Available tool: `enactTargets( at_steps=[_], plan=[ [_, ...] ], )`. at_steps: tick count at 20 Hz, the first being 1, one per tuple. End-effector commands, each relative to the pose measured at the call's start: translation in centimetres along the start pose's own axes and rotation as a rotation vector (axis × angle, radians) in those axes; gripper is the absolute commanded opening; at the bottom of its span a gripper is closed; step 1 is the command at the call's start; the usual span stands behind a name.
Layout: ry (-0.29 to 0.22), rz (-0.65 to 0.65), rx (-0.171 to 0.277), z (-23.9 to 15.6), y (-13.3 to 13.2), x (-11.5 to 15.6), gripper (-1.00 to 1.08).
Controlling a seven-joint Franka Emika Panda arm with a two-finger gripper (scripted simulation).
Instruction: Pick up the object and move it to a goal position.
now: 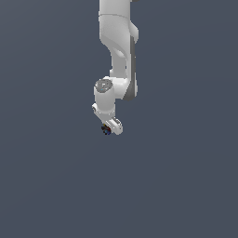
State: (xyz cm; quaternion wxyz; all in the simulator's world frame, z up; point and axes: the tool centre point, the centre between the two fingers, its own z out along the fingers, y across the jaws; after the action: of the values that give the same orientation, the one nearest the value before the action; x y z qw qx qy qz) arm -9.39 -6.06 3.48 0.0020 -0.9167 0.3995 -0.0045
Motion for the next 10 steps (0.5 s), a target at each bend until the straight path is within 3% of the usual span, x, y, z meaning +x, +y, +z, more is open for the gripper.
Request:
enactTargets(
  at_steps=[1,10],
  plan=[
    [-0.007,-0.002,-0.007,0.51,0.21,-0.26,-1.0],
    [0.001,0.0,0.001,-0.23,-0.06,0.12,-1.0]
  ],
)
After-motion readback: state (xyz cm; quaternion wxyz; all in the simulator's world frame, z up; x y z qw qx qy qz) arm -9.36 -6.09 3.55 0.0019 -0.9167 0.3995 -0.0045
